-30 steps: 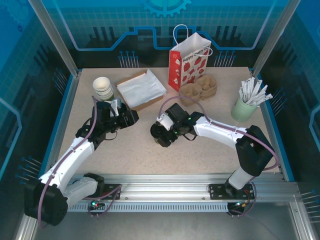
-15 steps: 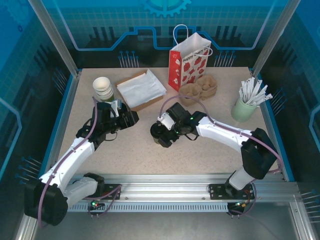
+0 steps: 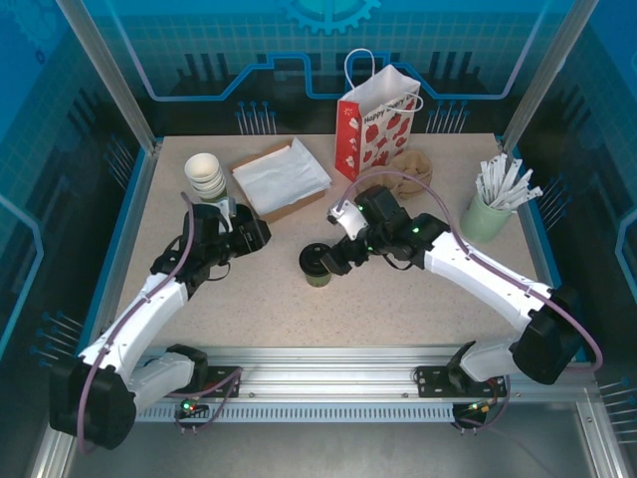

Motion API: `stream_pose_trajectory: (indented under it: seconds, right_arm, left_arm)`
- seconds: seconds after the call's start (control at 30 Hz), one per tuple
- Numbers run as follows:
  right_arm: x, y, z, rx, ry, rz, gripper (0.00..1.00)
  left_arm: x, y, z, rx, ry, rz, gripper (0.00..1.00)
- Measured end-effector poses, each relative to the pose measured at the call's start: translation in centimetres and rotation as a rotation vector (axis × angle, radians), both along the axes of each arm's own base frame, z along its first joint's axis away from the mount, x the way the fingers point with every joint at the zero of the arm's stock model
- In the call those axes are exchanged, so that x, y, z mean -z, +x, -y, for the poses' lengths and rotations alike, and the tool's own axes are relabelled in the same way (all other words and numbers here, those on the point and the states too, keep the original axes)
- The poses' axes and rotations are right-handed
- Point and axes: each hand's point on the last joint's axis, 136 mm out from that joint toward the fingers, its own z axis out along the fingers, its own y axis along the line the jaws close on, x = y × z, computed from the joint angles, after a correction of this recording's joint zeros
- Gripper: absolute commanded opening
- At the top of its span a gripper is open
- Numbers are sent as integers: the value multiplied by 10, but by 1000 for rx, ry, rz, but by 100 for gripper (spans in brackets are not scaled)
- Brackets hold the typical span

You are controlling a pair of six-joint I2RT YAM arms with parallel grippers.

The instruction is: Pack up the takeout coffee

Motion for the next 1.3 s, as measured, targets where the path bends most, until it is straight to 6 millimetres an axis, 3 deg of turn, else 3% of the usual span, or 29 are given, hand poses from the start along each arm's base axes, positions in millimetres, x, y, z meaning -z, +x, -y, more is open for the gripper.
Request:
stream_pose_trajectory:
  seconds: [0.13, 0.23, 0.33, 0.53, 0.73, 1.07, 1.3]
  right_arm:
    - [-22, 15, -13, 19, 57, 28, 90]
    - [-21, 22, -17, 2, 81, -6, 89]
    - [-2, 19, -13, -31, 54, -67, 91]
    - [49, -11, 2, -73, -19, -212, 94]
    - [83, -18, 3, -98, -60, -283, 94]
    - [119, -15, -11, -148, -108, -315, 84]
    - [117, -11, -35, -190, -98, -293, 77]
  left_arm:
    - [-7, 4, -8, -33, 15, 24, 76]
    - [-19, 7, -5, -26, 0, 50, 76]
    - [-25, 8, -1, -8, -16, 62, 76]
    - [-22, 7, 4, 16, -36, 45, 76]
    - [-19, 7, 8, 32, -45, 35, 76]
    - [-20, 7, 8, 33, -44, 36, 76]
    - [-20, 7, 8, 35, -42, 38, 76]
